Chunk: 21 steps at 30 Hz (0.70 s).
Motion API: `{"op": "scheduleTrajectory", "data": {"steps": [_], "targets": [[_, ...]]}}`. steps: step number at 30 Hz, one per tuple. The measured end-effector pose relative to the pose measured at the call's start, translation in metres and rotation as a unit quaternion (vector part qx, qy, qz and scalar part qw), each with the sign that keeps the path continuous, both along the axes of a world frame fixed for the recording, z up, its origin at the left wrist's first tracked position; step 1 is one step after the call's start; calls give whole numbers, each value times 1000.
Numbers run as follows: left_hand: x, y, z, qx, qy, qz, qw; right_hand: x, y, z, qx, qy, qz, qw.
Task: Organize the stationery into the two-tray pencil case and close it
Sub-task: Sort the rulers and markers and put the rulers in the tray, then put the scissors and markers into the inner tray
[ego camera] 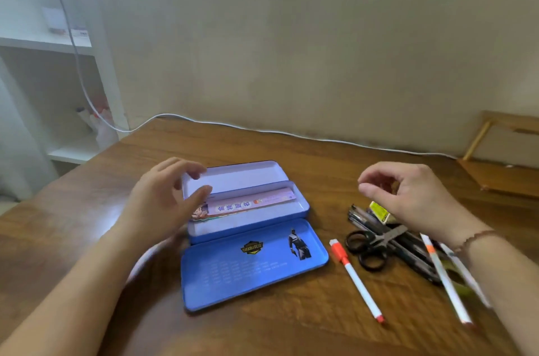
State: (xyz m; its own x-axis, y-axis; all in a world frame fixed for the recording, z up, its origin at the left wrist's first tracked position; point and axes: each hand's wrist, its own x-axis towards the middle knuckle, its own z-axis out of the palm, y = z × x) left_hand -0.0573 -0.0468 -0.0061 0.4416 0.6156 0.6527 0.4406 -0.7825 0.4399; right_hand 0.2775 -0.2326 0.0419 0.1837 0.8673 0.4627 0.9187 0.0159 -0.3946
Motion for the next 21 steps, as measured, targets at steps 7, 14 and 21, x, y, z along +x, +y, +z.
{"op": "scheduleTrajectory", "data": {"steps": [7,14,21], "targets": [[109,-114,33,80,254,-179,947,58,-79,-26,-29,19,-165,986],[198,-144,5,33,356,-130,925,75,-93,-37,10,32,-200,979],[190,-142,15,-109,240,-176,948,50,-92,-26,79,-41,-129,988]]}}
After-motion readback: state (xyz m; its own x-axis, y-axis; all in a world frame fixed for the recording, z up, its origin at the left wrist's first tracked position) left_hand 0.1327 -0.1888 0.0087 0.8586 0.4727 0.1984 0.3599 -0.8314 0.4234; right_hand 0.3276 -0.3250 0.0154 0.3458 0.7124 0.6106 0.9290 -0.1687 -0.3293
